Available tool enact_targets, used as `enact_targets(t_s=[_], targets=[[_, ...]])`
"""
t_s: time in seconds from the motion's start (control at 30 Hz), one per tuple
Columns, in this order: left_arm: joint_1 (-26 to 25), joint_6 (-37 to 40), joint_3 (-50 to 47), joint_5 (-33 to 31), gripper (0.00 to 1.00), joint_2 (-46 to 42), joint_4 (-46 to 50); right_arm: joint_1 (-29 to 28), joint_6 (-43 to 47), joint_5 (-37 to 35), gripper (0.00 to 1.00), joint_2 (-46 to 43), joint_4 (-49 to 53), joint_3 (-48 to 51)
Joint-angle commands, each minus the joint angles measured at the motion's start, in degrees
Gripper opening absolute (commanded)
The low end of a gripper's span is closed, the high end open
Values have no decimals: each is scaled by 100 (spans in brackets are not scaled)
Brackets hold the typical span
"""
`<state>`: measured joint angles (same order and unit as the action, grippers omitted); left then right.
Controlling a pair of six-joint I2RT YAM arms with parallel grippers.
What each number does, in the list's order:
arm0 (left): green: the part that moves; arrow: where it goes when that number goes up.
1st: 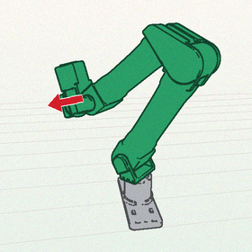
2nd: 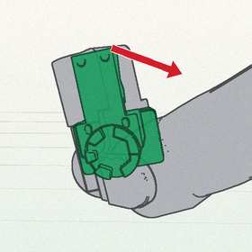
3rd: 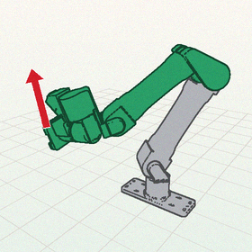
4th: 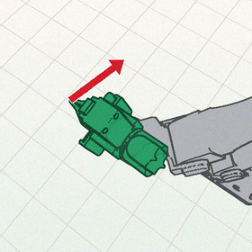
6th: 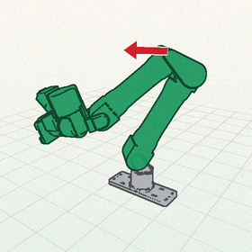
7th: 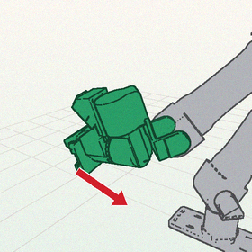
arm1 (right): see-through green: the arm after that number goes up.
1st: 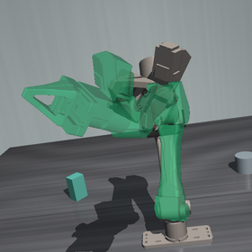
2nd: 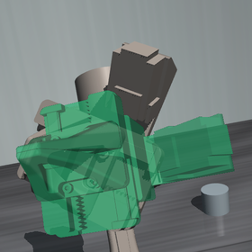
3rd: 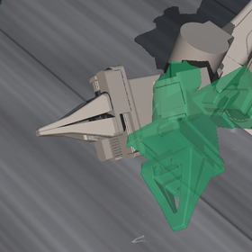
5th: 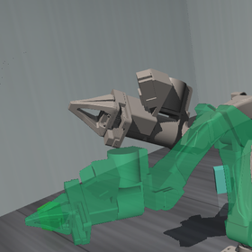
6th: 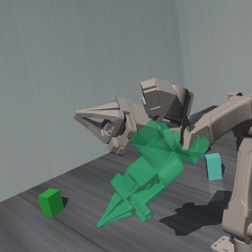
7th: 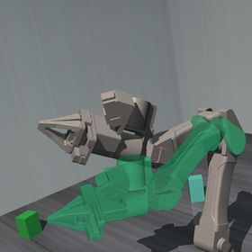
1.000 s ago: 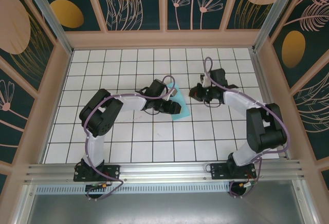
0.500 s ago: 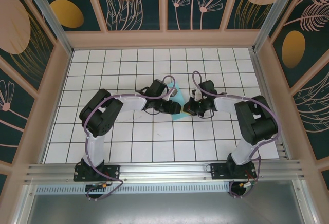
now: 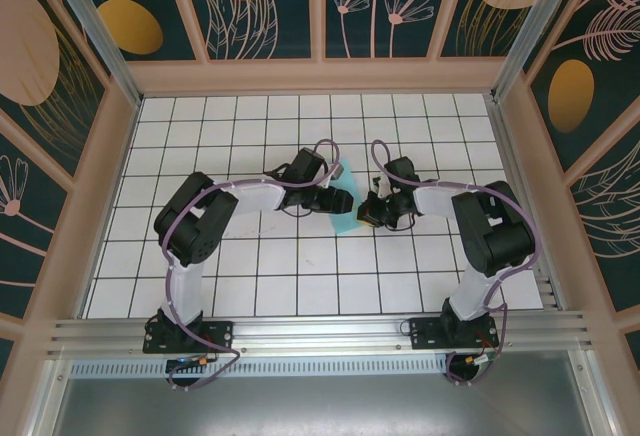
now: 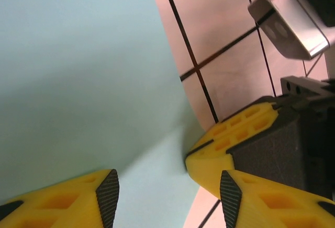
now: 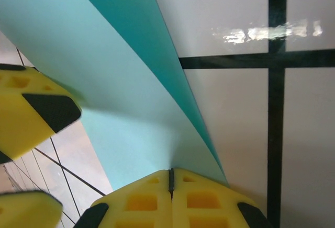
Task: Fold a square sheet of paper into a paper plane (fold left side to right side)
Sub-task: First fold the square sheet of paper in half at the center of the table.
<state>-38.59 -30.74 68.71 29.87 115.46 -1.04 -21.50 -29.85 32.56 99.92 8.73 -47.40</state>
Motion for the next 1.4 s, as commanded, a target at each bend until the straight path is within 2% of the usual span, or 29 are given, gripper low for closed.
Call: enact_targets(t_s=[0.0,0.67,1.37], targets=[[112,-25,161,-164,57,72,109,-17,172,-561,0,256,418,-31],[440,207,571,-818,59,484,464,-19,370,-925,0,296,744,-31],[1103,453,1871,-816,61,1328,850,-18,392,-844,0,278,762,15]])
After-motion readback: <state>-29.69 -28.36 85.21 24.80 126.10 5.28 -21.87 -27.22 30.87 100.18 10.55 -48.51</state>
